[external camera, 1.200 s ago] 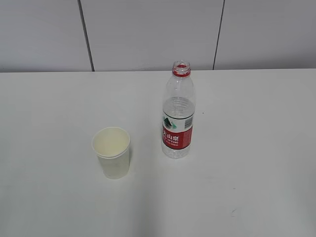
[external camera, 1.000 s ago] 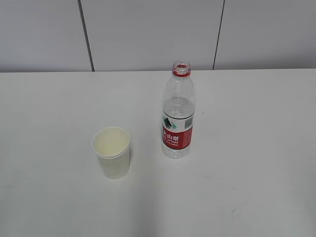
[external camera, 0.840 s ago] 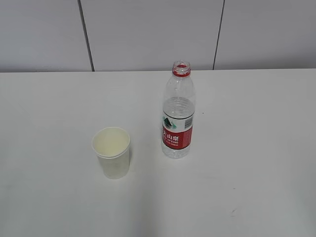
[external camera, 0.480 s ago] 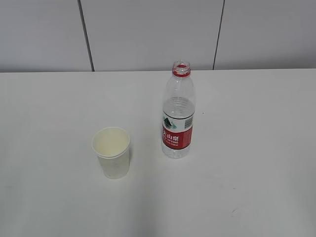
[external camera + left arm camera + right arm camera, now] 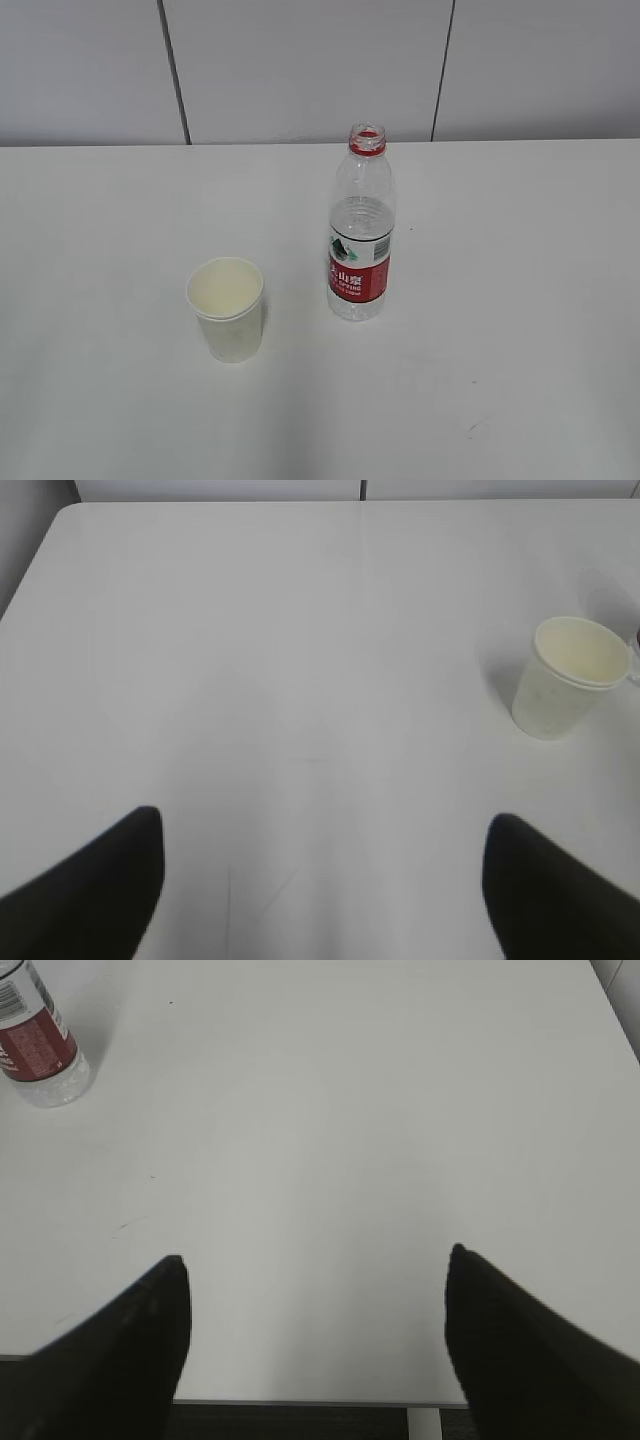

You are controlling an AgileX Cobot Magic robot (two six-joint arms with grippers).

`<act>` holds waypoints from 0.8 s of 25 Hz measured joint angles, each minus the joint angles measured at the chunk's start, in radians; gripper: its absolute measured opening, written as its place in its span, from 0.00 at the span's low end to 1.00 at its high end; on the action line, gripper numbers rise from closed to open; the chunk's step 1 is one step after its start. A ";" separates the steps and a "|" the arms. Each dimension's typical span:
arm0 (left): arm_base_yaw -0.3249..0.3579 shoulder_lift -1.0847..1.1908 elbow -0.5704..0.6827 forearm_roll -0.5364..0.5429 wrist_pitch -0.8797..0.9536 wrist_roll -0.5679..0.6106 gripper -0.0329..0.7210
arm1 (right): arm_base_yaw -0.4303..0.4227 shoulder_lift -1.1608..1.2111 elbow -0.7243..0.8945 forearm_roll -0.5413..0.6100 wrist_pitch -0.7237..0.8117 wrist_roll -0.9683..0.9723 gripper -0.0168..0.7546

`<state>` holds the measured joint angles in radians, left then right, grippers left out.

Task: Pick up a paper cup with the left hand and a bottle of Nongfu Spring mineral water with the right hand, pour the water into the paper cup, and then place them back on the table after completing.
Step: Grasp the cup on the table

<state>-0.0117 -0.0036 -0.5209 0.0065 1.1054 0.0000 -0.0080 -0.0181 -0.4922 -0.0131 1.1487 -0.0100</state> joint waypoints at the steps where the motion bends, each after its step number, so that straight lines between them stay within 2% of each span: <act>1: 0.000 0.000 0.000 0.000 0.000 0.000 0.83 | 0.000 0.000 0.000 0.000 0.000 0.000 0.78; 20: 0.000 0.000 0.000 0.001 0.000 0.000 0.82 | 0.000 0.000 0.000 0.000 0.000 0.000 0.78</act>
<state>-0.0117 -0.0036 -0.5209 0.0074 1.1054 0.0000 -0.0080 -0.0181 -0.4922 -0.0131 1.1487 -0.0100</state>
